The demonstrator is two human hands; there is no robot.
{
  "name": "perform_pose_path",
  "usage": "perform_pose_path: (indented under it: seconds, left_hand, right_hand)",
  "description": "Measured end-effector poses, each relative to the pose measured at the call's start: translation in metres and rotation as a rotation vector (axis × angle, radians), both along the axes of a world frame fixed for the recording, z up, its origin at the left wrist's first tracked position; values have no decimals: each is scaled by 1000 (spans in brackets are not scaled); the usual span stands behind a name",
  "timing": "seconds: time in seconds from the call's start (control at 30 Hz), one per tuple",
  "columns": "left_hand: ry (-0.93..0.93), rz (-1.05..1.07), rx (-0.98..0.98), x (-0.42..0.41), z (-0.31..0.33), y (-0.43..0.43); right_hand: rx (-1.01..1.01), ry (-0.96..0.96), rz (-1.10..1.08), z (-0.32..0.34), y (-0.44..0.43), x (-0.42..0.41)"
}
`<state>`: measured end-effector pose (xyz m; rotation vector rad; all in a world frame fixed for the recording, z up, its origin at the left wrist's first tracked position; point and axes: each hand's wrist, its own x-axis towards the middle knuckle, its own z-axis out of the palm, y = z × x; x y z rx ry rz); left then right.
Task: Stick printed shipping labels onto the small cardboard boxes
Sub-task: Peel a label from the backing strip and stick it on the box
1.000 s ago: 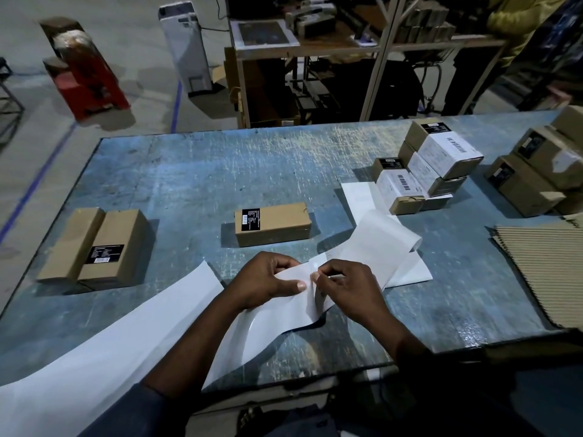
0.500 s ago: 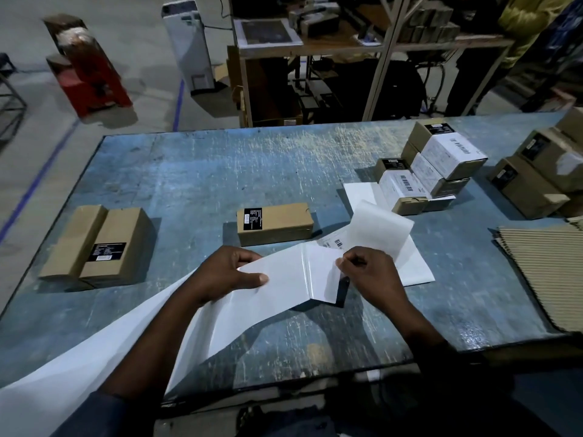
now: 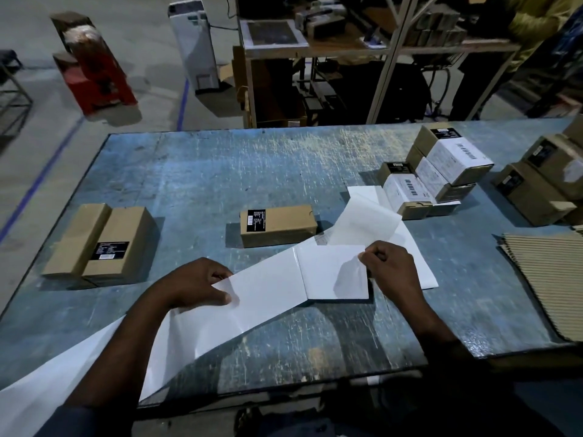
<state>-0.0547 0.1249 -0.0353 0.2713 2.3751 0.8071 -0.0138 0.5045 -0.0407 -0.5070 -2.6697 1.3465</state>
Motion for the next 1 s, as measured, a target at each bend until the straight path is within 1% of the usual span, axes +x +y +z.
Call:
perform_pose_path:
  seconds: [0.03, 0.07, 0.13, 0.23, 0.33, 0.4, 0.5, 0.57, 0.8, 1.0]
  left_hand:
    - [7, -44, -68, -2, 1, 3]
    - [15, -84, -95, -3, 4, 10]
    - [44, -109, -67, -4, 10, 35]
    - [125, -39, 11, -7, 13, 83]
    - [95, 16, 95, -15, 6, 114]
    - [50, 79, 165, -22, -3, 118]
    - [57, 134, 182, -24, -15, 111]
    - [43, 169, 204, -22, -21, 104]
    - [33, 200, 145, -20, -26, 96]
    - [190, 119, -84, -14, -20, 106]
  right_hand:
    - [-24, -1, 9, 0, -1, 0]
    - [-51, -6, 25, -1, -2, 0]
    - [-109, -18, 65, -1, -5, 0]
    - [-181, -24, 97, 1, -12, 1]
    - [-226, -36, 80, 0, -12, 0]
    - [-234, -27, 58, 1, -8, 0]
    - [-250, -2, 7, 1, 7, 1]
    - [-297, 11, -32, 2, 16, 3]
    - [-514, 85, -102, 10, 26, 8]
    - [-781, 225, -173, 23, 18, 8]
